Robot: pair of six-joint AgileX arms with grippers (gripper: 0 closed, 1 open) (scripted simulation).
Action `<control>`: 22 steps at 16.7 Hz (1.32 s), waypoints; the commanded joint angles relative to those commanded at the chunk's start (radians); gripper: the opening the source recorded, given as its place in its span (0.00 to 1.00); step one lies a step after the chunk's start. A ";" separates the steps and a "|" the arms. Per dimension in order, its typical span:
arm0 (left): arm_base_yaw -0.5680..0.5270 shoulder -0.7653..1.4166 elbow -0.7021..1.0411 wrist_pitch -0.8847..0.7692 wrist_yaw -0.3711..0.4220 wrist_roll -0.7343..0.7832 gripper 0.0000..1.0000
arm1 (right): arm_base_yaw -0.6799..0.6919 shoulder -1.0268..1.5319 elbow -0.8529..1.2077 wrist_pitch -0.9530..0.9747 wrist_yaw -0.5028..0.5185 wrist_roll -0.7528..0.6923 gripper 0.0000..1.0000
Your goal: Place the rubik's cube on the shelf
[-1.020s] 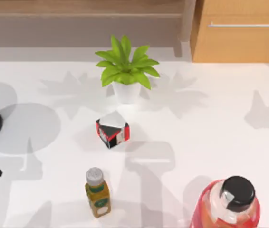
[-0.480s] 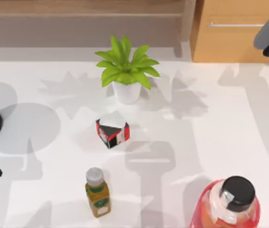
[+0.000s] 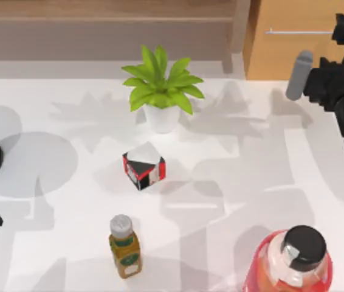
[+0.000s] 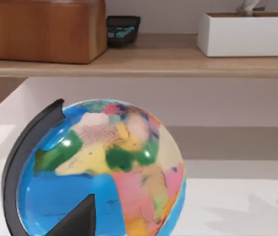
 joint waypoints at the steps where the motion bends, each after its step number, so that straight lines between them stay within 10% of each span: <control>1: 0.000 0.000 0.000 0.000 0.000 0.000 1.00 | 0.001 0.011 0.005 0.007 0.002 -0.007 1.00; 17: 0.000 0.000 0.000 0.000 0.000 0.000 1.00 | -0.011 0.064 0.122 -0.057 -0.010 -0.009 1.00; 22: 0.000 0.000 0.000 0.000 0.000 0.000 1.00 | -0.011 0.064 0.122 -0.057 -0.010 -0.009 0.62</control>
